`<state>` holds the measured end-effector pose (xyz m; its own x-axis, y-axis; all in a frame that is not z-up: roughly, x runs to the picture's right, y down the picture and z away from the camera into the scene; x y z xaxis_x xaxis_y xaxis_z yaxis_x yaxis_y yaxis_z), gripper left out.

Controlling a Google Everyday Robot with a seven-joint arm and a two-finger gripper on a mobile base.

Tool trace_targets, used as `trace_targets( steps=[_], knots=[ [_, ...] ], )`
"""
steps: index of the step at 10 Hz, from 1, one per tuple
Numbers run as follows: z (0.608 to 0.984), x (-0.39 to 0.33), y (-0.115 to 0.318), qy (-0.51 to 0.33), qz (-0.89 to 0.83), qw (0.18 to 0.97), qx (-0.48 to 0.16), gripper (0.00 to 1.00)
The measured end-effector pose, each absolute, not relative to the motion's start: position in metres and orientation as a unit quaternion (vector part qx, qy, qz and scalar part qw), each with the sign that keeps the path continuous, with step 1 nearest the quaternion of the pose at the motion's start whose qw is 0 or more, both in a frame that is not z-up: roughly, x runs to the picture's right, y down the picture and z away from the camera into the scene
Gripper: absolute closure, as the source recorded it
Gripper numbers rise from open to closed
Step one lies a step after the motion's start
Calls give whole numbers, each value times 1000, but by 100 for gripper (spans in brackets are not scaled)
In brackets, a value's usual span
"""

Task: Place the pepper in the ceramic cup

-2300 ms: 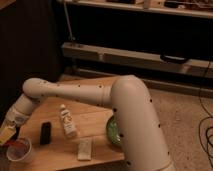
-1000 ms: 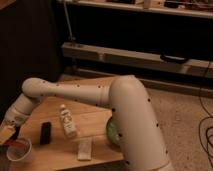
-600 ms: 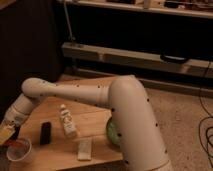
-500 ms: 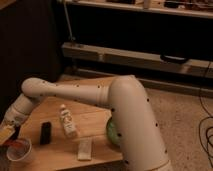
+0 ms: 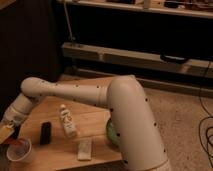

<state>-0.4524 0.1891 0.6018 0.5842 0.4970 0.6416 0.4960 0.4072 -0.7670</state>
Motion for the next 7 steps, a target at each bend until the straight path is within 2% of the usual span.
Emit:
trace_targets(
  steps=[3,4,6,7],
  knots=[
    [596,-458,192,-439,-34,709,-551,23],
    [601,-457,193,-442,-30,697,-564,20],
    [601,-457,192,-452,-20,701,-551,31],
    [600,-457,187,-451,-18,710,-540,43]
  ],
)
